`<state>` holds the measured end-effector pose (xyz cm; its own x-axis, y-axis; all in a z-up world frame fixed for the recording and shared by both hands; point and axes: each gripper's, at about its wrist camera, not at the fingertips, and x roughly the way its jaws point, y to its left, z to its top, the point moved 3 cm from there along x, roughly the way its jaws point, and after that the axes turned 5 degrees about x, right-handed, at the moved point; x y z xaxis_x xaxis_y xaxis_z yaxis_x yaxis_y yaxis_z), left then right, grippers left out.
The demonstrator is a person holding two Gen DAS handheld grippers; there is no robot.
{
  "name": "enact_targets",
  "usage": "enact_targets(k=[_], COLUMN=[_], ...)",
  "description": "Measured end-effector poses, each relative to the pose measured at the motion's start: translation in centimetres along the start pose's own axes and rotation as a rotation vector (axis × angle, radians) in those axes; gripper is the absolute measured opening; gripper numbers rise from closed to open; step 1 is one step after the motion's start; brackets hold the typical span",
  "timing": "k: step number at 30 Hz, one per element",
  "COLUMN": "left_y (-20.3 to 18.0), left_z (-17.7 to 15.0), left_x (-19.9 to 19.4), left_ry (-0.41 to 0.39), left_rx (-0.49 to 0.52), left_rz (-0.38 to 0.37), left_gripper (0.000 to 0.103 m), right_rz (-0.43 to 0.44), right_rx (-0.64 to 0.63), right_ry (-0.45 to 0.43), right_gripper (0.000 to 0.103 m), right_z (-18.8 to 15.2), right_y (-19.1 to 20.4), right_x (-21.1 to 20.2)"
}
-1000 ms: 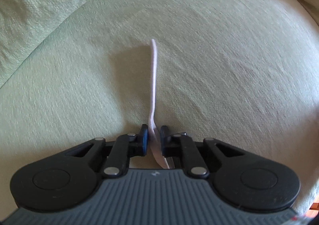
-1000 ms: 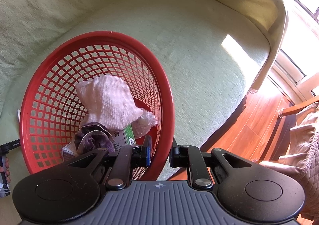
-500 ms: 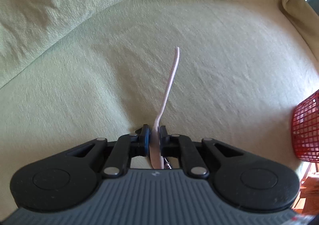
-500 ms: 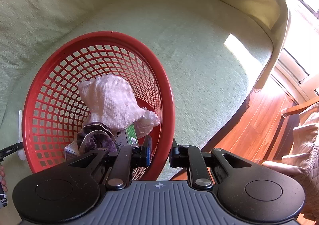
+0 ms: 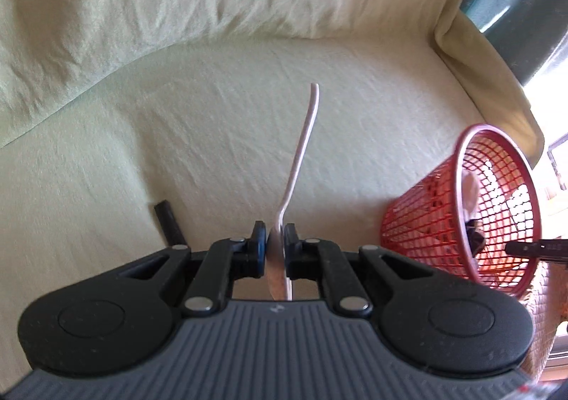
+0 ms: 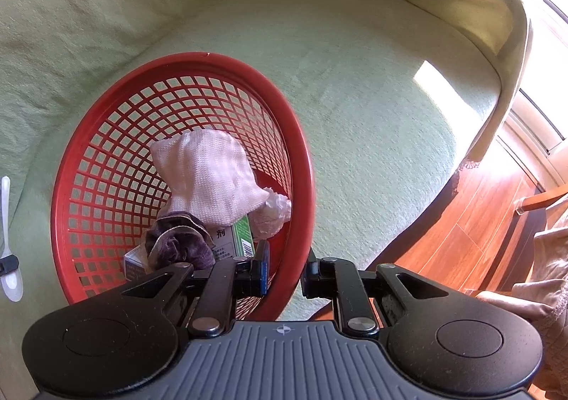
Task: Organize objects
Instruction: 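Carry the white spoon over the red basket and open the left tool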
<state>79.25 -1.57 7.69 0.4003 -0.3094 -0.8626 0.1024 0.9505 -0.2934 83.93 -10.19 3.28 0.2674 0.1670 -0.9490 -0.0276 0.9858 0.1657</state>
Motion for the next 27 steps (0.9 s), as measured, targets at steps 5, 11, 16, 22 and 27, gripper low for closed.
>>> enact_targets(k=[5, 11, 16, 22, 27], left_y=[-5.7, -11.4, -15.7, -19.2, -21.0], left_z=[0.4, 1.0, 1.1, 1.5, 2.1], left_x=[-1.7, -2.2, -1.7, 0.3, 0.8], left_ry=[-0.002, 0.018, 0.015, 0.027, 0.012], left_rx=[0.047, 0.081, 0.113, 0.158, 0.206], left_rz=[-0.064, -0.097, -0.136, -0.167, -0.182], left_gripper=[0.007, 0.007, 0.007, 0.007, 0.039], right_rz=[0.017, 0.034, 0.057, 0.061, 0.066], right_rx=[-0.001, 0.004, 0.005, -0.009, -0.003], right_ry=[0.000, 0.006, 0.005, 0.001, 0.001], right_gripper=[0.014, 0.013, 0.013, 0.013, 0.013], right_z=[-0.1, -0.1, 0.0, -0.1, -0.2], right_y=[0.1, 0.2, 0.4, 0.4, 0.2], right_x=[0.0, 0.0, -0.2, -0.1, 0.0])
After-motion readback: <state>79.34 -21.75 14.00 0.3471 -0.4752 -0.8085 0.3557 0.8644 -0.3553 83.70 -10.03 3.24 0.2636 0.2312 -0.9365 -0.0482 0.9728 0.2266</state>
